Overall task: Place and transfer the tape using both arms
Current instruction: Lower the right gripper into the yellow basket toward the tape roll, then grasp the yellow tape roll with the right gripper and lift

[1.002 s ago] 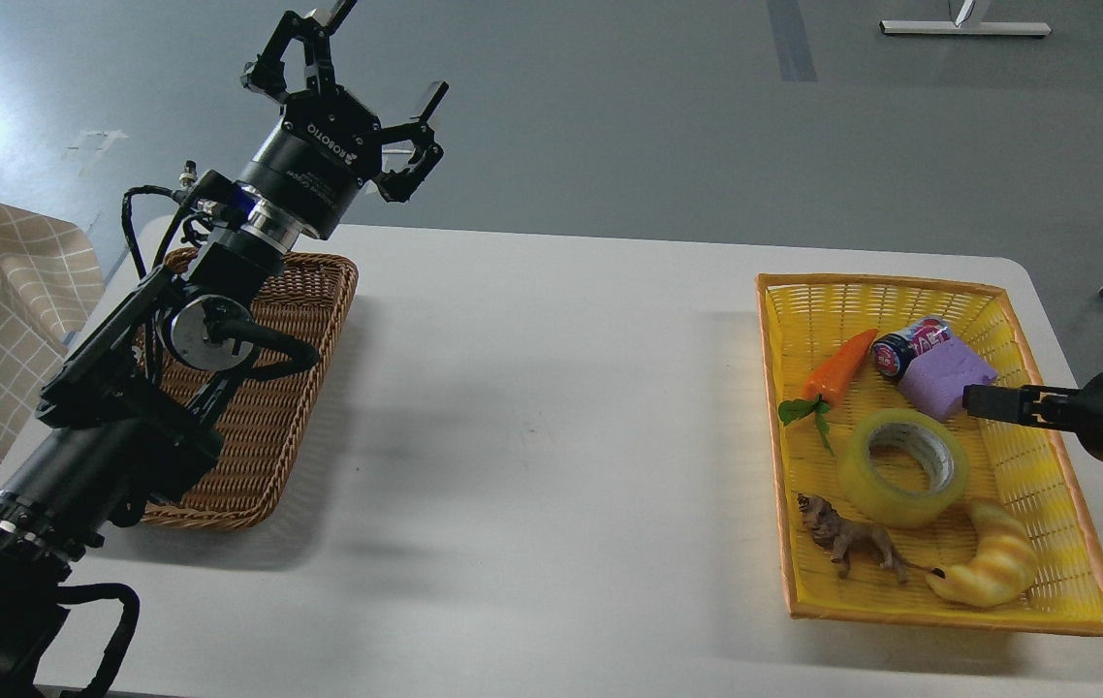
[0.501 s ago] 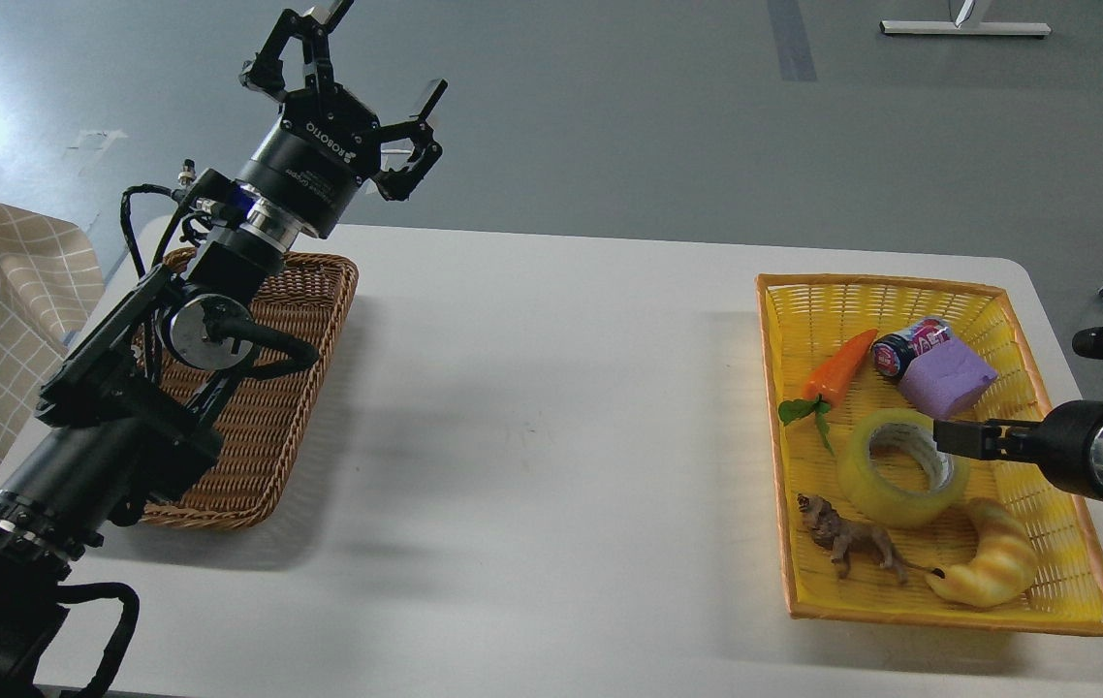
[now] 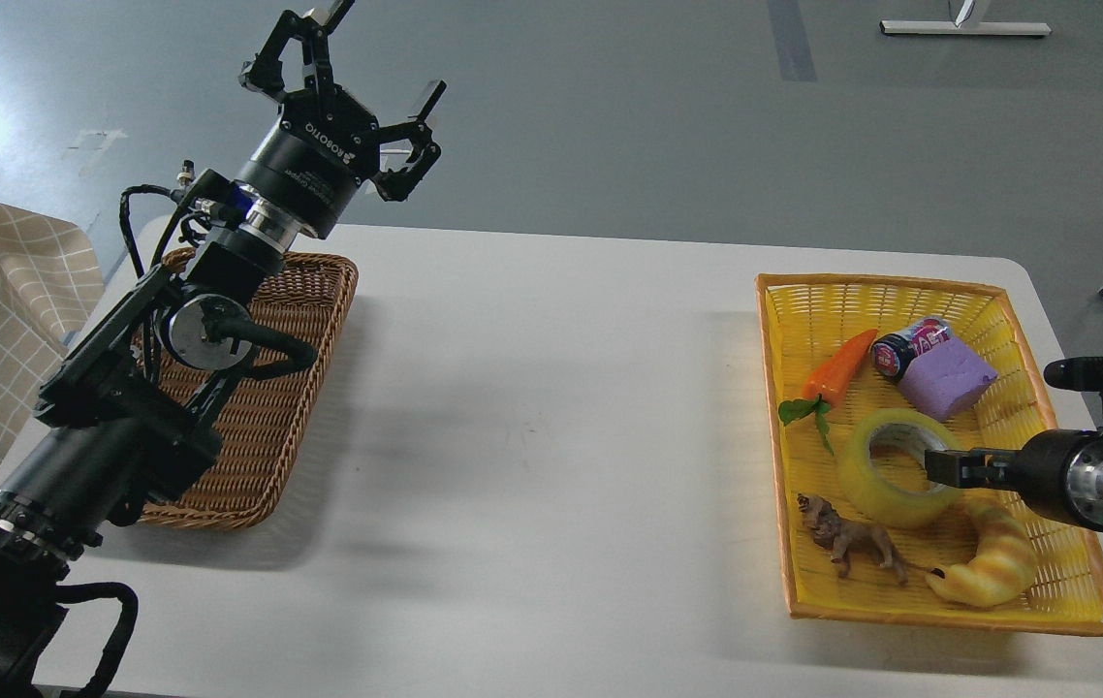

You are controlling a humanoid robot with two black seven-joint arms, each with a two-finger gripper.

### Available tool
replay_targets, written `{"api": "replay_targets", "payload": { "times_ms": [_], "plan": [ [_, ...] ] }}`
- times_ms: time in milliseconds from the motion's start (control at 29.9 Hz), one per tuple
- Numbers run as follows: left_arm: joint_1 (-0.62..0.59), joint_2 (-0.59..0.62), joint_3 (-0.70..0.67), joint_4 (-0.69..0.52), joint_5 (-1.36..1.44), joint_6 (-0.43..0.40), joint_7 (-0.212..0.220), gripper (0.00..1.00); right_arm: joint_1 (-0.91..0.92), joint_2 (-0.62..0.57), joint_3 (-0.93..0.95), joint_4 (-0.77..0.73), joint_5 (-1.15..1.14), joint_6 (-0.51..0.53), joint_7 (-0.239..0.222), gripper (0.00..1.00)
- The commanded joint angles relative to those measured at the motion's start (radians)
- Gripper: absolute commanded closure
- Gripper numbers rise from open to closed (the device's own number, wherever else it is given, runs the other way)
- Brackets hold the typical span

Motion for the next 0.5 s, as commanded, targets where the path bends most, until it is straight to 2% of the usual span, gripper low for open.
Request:
{"api": "replay_targets", "payload": {
  "times_ms": [0,67,167,234,368,434,468],
  "plan": [
    [0.001,-0.001,0.001,0.002,0.0,0.0,0.0,0.02,0.001,0.013,-0.002,-0.009,0.0,0.0,0.0,0.35],
    [0.001,-0.001,-0.001,0.0,0.0,0.0,0.0,0.02,0.002,0.018,-0.002,-0.014,0.0,0.0,0.002,0.43],
    [0.001,-0.001,0.001,0.002,0.0,0.0,0.0,0.02,0.001,0.021,-0.003,-0.018,0.0,0.0,0.0,0.45],
    [0.001,-0.001,0.001,0.002,0.0,0.0,0.0,0.02,0.001,0.022,-0.003,-0.022,0.001,0.0,0.0,0.52],
    [0.001,-0.001,0.001,0.002,0.0,0.0,0.0,0.02,0.001,0.029,-0.003,-0.022,0.001,0.0,0.002,0.54],
    [0.001,-0.001,0.001,0.002,0.0,0.0,0.0,0.02,0.001,0.03,-0.003,-0.022,0.004,0.0,0.002,0.62],
    [0.001,-0.001,0.001,0.002,0.0,0.0,0.0,0.02,0.001,0.03,-0.003,-0.022,0.004,0.0,0.0,0.62]
  ]
}}
